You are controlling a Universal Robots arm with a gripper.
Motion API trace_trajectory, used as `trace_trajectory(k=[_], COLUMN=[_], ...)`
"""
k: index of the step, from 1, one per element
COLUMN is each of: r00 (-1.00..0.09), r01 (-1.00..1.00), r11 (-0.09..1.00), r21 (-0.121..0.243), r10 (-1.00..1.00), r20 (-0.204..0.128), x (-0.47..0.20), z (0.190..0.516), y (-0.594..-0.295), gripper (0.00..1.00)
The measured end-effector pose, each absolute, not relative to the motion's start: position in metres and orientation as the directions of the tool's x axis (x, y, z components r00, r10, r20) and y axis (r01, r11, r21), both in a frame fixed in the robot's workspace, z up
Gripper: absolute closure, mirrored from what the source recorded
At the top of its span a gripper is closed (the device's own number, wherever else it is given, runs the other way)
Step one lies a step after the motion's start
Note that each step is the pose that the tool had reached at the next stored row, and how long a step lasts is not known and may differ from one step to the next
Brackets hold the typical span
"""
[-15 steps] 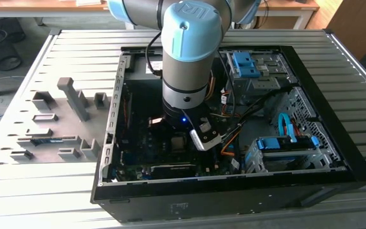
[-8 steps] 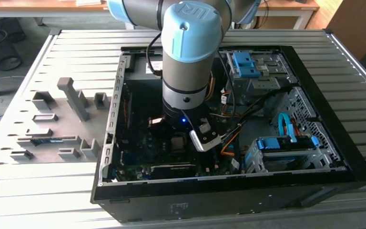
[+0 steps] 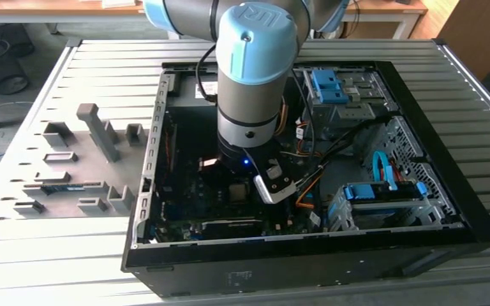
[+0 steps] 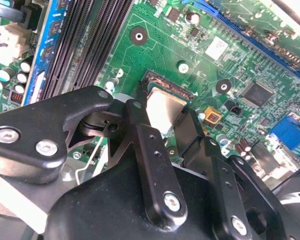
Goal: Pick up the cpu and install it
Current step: 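Place the cpu into insertion slot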
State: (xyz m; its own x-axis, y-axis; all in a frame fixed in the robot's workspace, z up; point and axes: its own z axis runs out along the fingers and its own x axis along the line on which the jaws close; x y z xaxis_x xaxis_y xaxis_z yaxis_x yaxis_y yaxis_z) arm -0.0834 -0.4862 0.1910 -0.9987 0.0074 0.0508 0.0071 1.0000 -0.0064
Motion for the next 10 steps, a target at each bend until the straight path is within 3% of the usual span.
trace_trajectory(k=[10], r00=[-0.999], r01=[0.008], r11=[1.0], r21=[-0.006], r10=[0.009], r20=[0.051], x=[-0.0832], z=[0.1893], y=[-0.4864], gripper=[0.53])
